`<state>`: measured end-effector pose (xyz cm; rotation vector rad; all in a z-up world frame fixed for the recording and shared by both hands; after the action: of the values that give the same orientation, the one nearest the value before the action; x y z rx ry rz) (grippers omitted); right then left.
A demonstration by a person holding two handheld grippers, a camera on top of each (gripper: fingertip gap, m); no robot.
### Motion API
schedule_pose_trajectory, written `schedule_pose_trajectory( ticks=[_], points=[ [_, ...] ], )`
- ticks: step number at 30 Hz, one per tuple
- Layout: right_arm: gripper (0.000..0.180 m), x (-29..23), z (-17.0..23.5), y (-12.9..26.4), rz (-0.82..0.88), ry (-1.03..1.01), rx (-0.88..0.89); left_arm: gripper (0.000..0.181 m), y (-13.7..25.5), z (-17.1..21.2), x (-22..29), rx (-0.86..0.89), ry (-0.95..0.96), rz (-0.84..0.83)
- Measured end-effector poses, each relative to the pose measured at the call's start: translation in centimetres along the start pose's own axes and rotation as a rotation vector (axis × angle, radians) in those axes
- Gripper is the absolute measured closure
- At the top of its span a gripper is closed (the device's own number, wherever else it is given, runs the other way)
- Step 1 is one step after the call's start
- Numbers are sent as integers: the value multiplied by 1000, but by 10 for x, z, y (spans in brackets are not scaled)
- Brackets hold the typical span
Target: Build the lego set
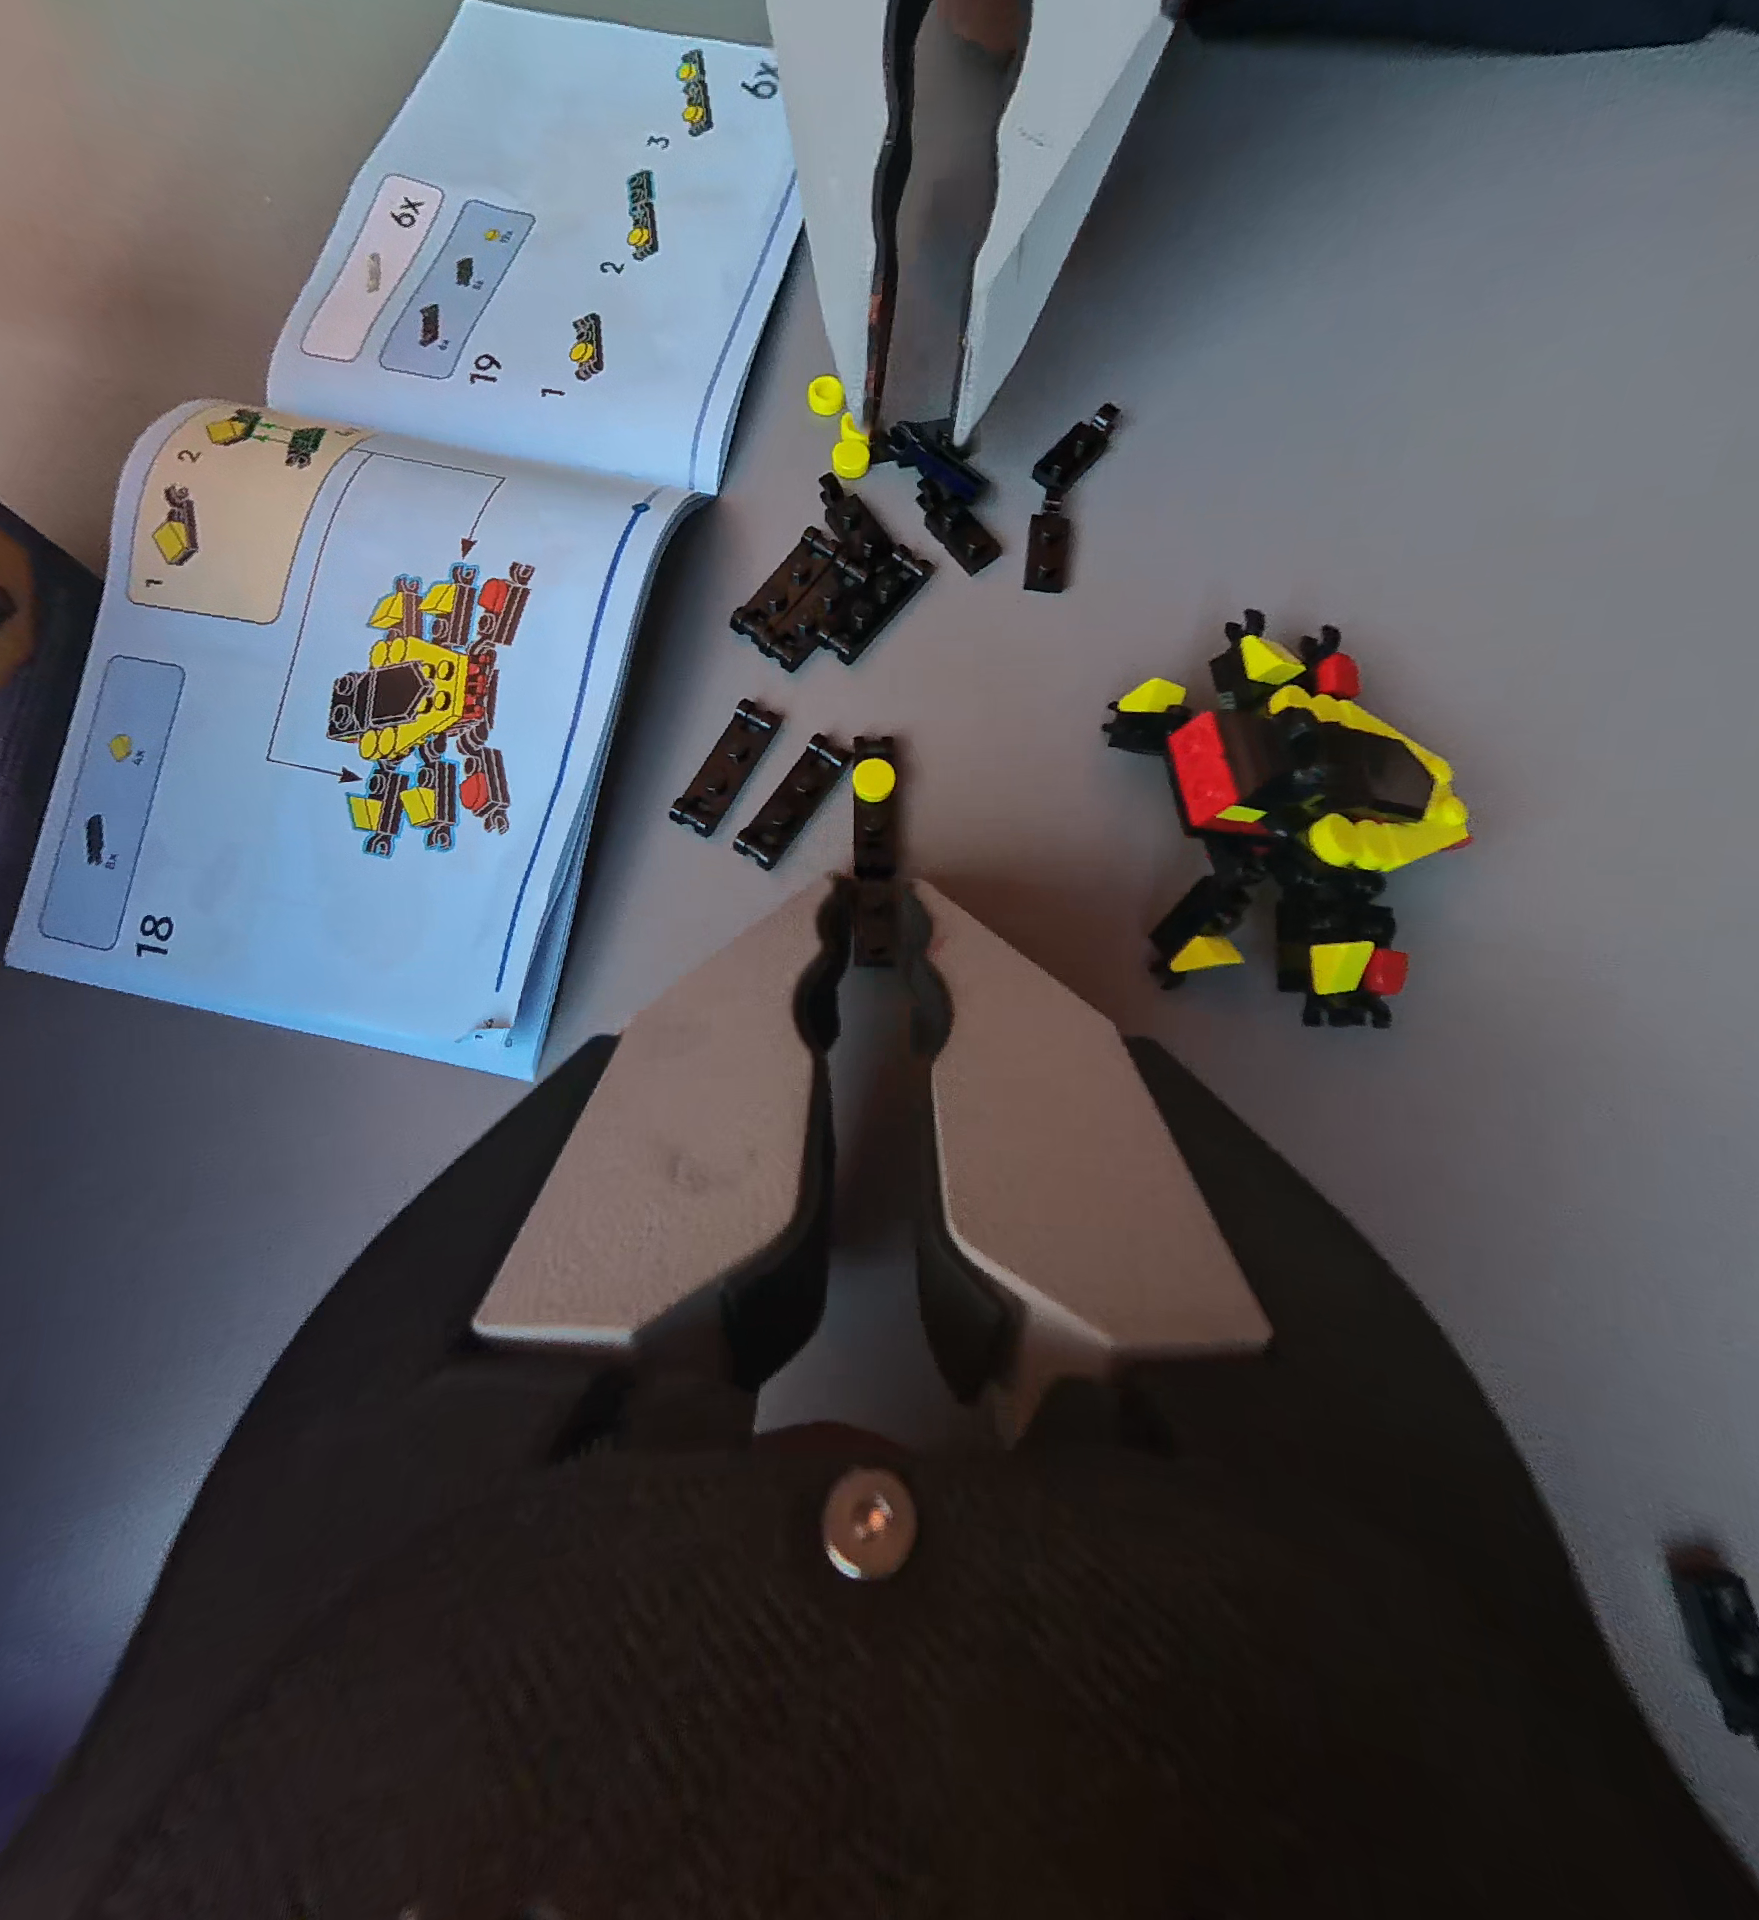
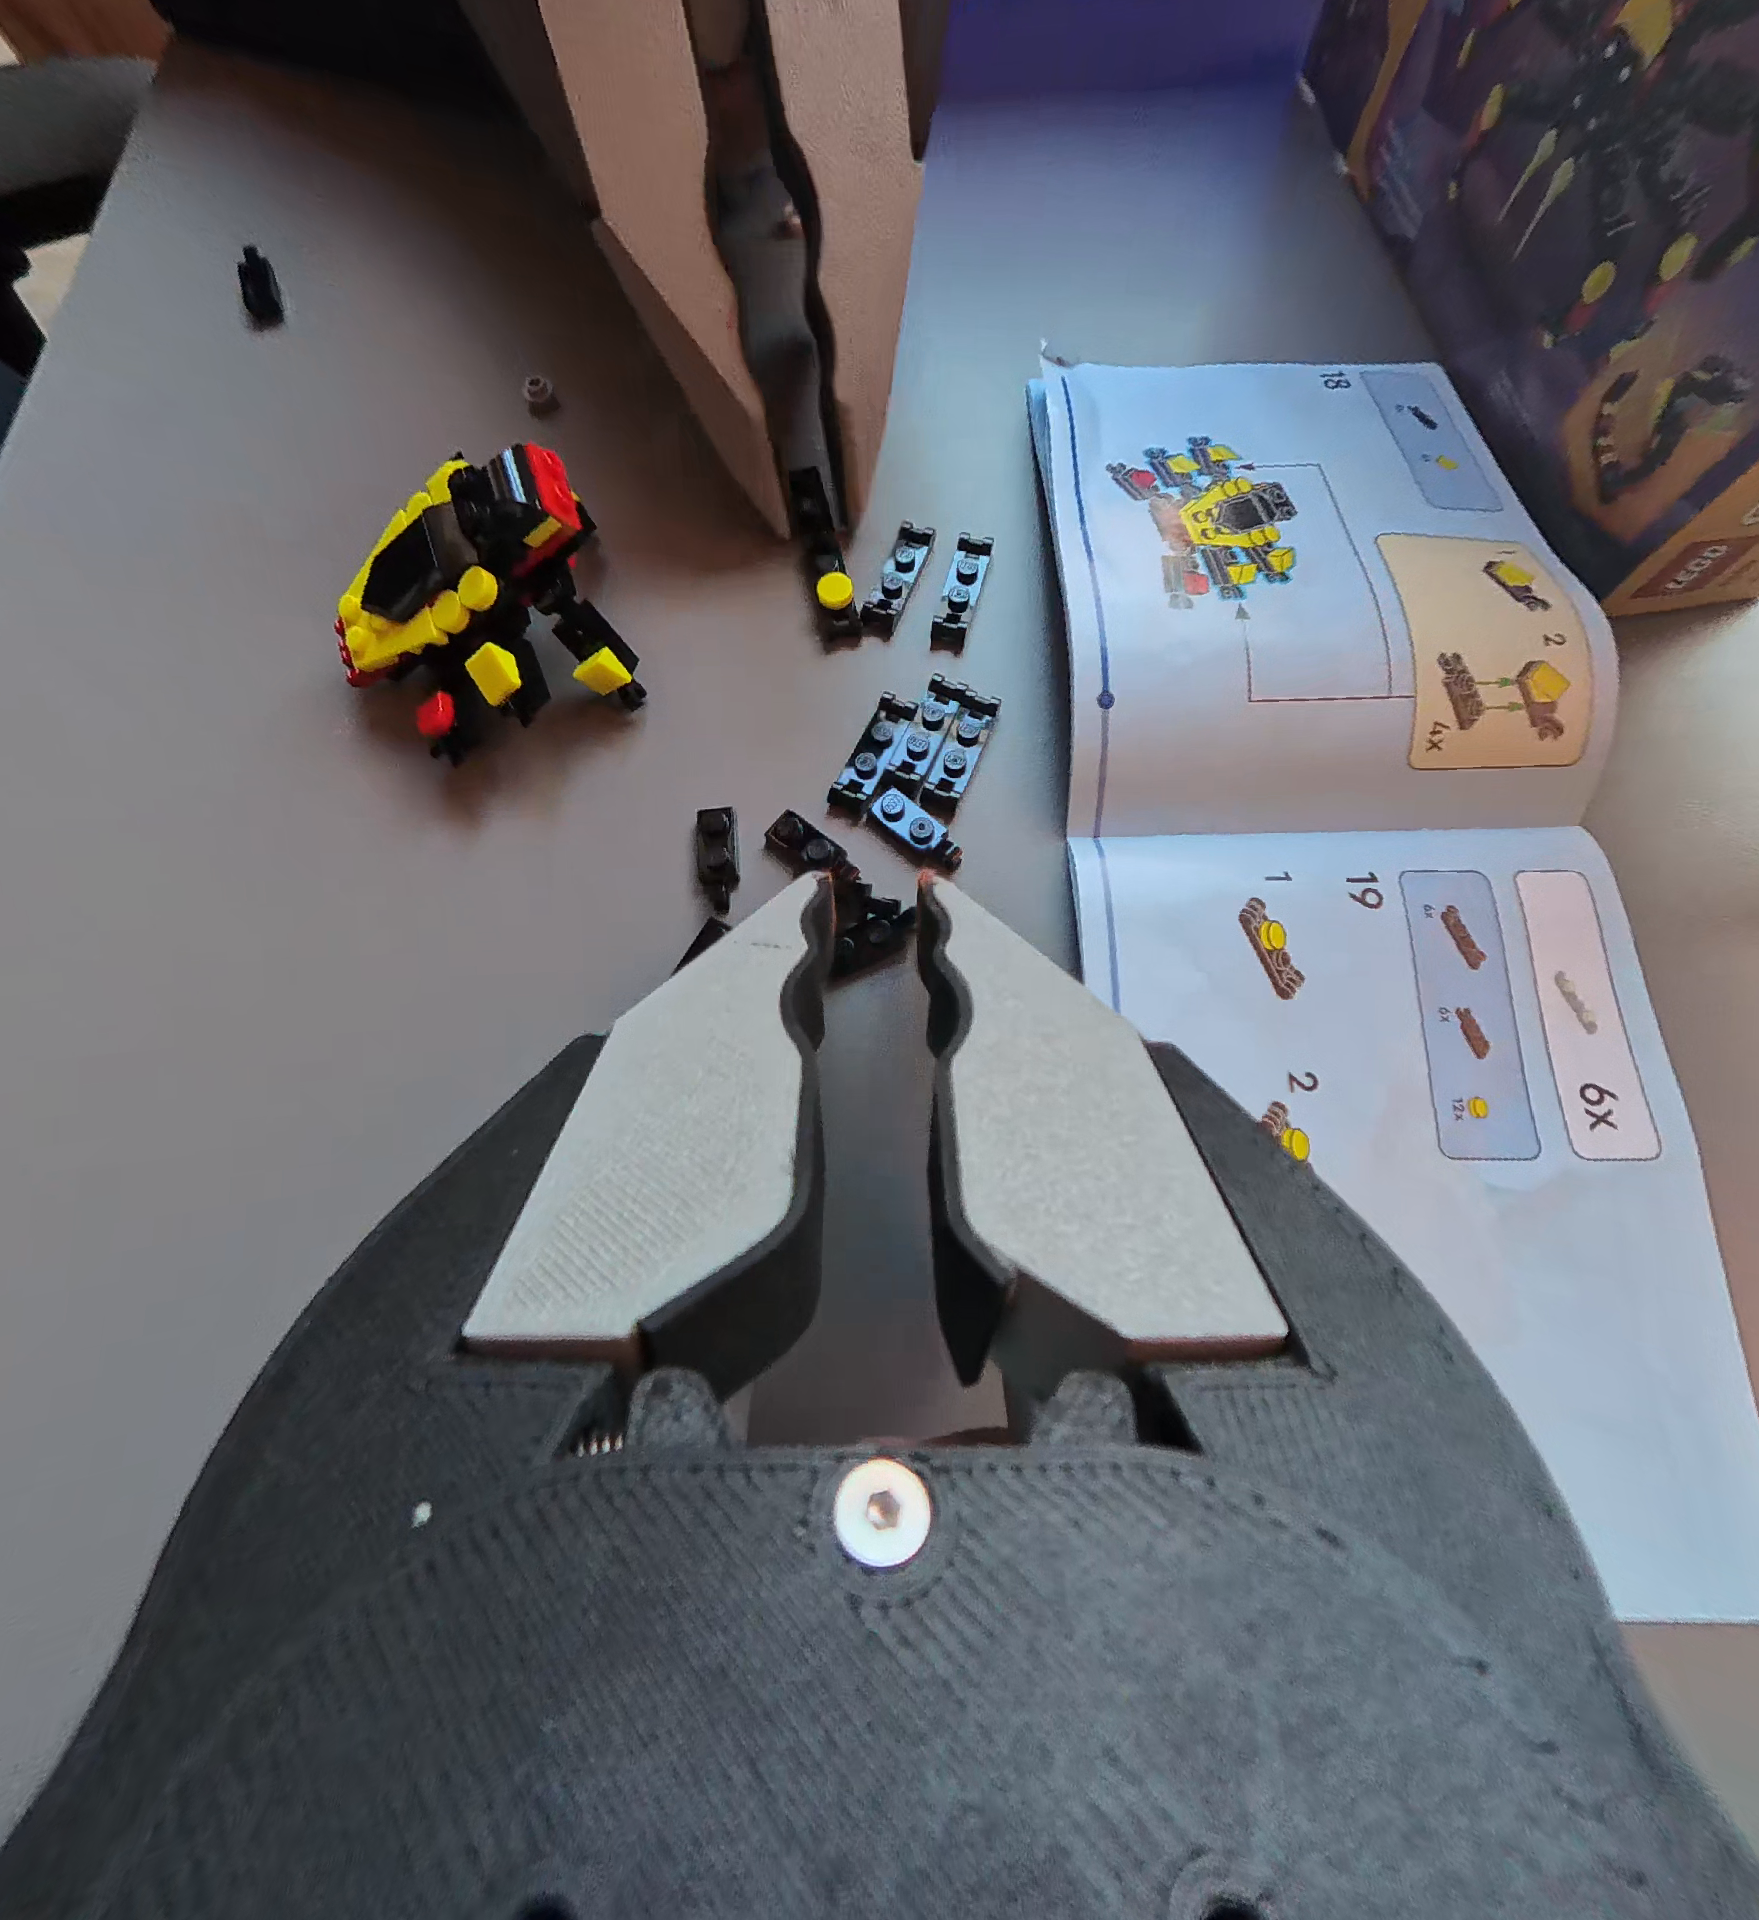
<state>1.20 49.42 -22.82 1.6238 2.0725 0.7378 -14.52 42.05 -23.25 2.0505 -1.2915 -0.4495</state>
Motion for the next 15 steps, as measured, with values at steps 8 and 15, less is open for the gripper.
schedule_pose_trajectory(
  ticks=[8,15],
  points=[
    [180,-3,0,1,-1,21,5,176,5,4,-11,9,102,-17],
    [180,3,0,7,4,-21,38,176,12,9,-19,5,154,-26]
  ],
)
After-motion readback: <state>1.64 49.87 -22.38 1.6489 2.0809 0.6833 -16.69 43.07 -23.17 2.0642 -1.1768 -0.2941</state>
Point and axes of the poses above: each gripper's, where its closed fingertips meet, y back along the fingers, z out of its underside, x = y × z across the jaws, the point moved 6 cm from there along y, back along the fingers, and after that the axes turned 4 degrees about z, right-handed, at the moved point
